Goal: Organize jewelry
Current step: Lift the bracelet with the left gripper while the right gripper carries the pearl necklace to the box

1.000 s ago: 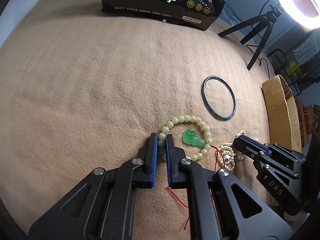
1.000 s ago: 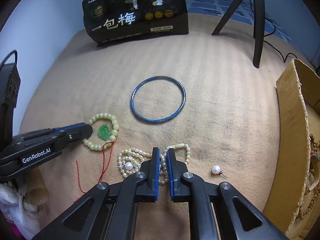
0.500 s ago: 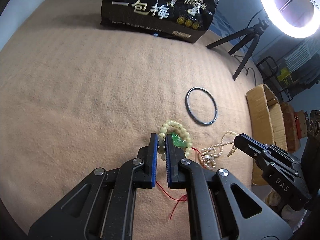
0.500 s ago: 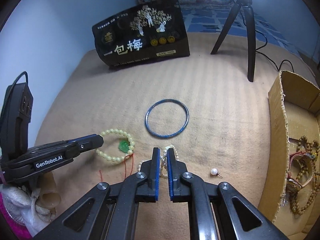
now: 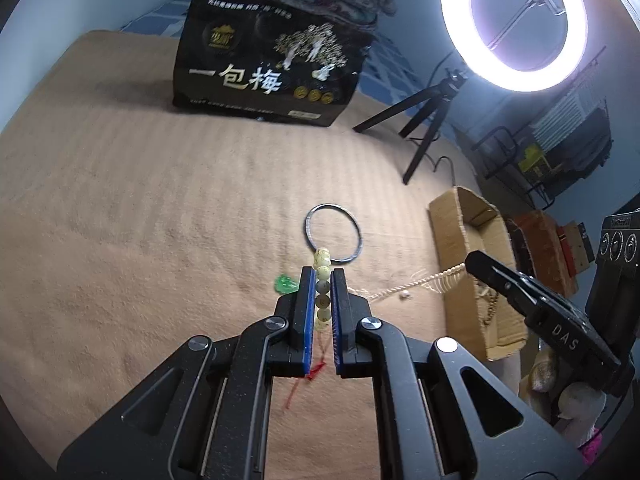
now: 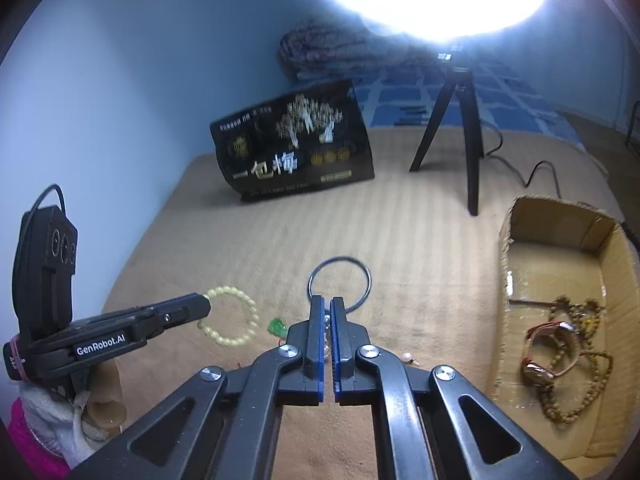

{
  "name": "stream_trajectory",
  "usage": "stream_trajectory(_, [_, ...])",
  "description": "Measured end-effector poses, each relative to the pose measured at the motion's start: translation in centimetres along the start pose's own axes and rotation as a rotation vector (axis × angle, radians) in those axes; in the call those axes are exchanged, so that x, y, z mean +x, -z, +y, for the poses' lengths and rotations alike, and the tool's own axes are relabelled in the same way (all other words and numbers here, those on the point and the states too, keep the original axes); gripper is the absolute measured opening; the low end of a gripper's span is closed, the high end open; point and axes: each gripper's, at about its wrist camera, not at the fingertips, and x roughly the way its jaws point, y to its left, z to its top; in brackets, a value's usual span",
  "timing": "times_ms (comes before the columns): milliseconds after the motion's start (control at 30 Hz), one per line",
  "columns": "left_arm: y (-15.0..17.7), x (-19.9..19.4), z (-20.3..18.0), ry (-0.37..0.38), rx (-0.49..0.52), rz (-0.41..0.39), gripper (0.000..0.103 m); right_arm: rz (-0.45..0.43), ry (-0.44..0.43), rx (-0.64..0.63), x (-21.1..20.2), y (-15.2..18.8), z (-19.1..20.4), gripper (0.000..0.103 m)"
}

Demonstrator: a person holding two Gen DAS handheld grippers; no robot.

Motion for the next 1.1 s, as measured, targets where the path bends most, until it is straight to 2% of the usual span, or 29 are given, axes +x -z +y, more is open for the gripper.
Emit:
stream_trajectory(300, [0.7,-1.6,-3.3,0.023,0.071,-0.032,0.005,-0.048,0.010,0.009,-2.6,0.0,-1.0,0.000])
stream_trajectory(667, [0.8,-3.4,-5.8,0.073,0.098,-0.065,0.005,-0.170,-0.008,0.030,-8.2,-1.1,-1.3,0.000])
stream_trajectory(1100, [1.6,-2.9,-11.0,0.154,0.155,-0.051,0.005,-0.274,0.039,0.072,-14.1,-0.8,-4.1,0.000])
